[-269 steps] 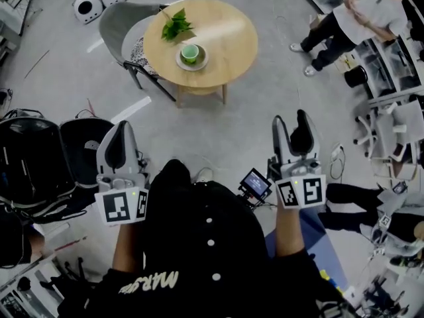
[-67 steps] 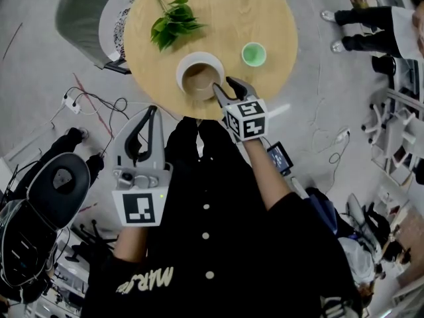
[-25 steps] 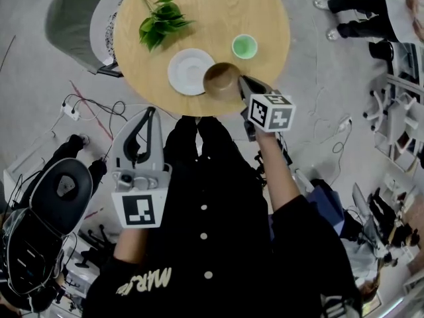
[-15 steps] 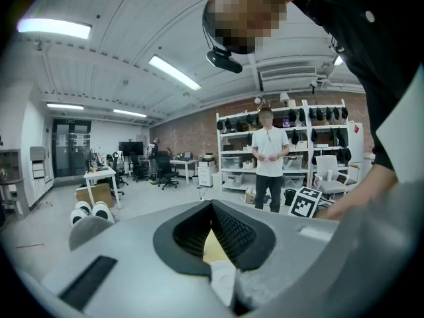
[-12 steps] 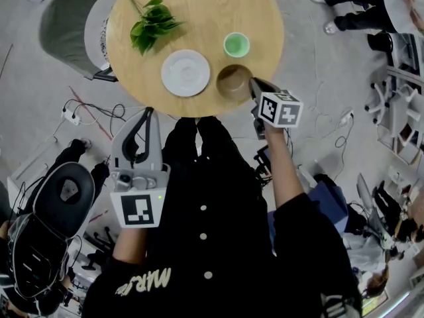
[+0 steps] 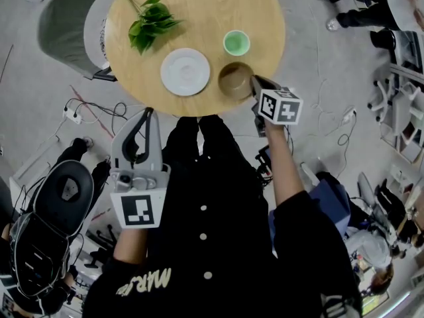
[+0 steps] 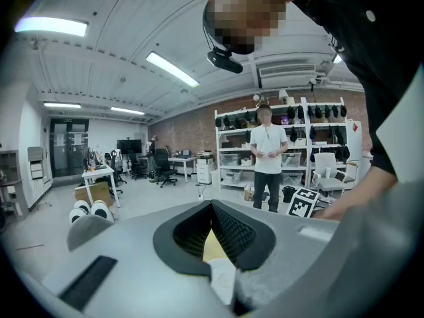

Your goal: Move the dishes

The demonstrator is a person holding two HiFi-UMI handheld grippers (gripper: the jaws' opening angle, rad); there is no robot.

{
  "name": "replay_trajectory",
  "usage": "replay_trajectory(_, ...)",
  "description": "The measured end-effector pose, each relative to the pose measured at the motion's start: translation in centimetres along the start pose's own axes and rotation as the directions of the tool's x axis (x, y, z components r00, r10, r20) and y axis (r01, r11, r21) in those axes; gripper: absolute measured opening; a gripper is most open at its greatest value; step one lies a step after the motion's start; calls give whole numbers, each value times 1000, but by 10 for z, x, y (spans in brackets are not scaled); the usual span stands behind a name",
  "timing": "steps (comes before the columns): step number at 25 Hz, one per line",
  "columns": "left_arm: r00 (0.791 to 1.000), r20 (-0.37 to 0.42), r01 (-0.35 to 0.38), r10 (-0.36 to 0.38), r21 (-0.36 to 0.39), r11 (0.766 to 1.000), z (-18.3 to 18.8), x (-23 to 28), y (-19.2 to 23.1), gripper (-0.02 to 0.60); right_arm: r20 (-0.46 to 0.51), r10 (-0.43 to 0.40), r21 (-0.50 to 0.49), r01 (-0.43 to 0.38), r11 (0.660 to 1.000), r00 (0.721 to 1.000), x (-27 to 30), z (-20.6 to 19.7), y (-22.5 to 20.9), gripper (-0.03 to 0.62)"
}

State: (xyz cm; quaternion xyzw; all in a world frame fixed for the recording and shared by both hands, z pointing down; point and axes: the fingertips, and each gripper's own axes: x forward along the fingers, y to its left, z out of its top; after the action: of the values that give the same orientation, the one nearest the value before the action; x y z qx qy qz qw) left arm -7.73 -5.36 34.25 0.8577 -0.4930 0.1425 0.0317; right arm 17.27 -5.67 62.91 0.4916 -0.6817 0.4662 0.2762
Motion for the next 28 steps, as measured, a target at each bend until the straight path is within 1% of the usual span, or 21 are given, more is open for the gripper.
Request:
replay_trajectory(2, 1000, 2, 2, -2, 5, 1000, 1, 0, -1, 2, 2, -7, -8, 7, 1000, 1000, 0, 1, 0, 12)
replay_trajectory(5, 1000, 5, 0, 0, 5, 1000, 3, 0, -2, 2, 7, -7, -20, 7, 1000, 1000, -2, 3, 2, 49)
replay_trajectory(6, 1000, 6, -2, 2, 5, 1000, 4, -1, -2, 2, 10, -7, -26, 7, 1000, 1000, -2, 3, 2, 84)
replay_trajectory(7, 1000, 9, -3, 3, 6, 1000, 5, -1, -2, 2, 15, -4, -32, 5, 999, 1000, -3, 4, 3, 133)
replay_trajectory(8, 1000, 13, -5, 4, 8, 1000, 6, -2, -2, 2, 28, -1, -41, 3, 999, 1000, -5, 6, 3, 155)
replay_trajectory(10, 1000, 19, -6, 6, 15, 1000, 9, -4, -1, 2, 85, 3, -70, 3, 998, 996, -15, 16, 5, 157)
replay_trajectory(12, 1000, 27, -11, 11, 22, 1000, 13, -7, 1, 2, 190, 27, -115, -5, 993, 981, -35, 35, 11, 161)
replay_trajectory(14, 999, 46, -21, 20, 26, 999, 20, -10, 4, 2, 315, 70, -182, -12, 983, 946, -66, 59, 23, 166)
replay_trajectory(17, 997, 68, -37, 35, 32, 999, 30, -15, 11, 2, 458, 136, -276, -4, 961, 878, -118, 89, 43, 171)
replay_trajectory(21, 994, 95, -60, 56, 36, 998, 42, -23, 19, 2, 564, 168, -313, 21, 950, 808, -179, 111, 64, 174)
replay_trajectory(23, 991, 112, -74, 70, 30, 997, 48, -29, 23, 2, 616, 169, -323, 51, 945, 769, -209, 118, 72, 150)
replay_trajectory(25, 988, 128, -90, 86, 23, 996, 54, -34, 27, 2, 665, 168, -333, 88, 939, 727, -240, 125, 79, 139)
replay_trajectory(28, 982, 158, -111, 107, 22, 994, 66, -39, 38, 2, 739, 151, -327, 155, 932, 657, -284, 137, 87, 108)
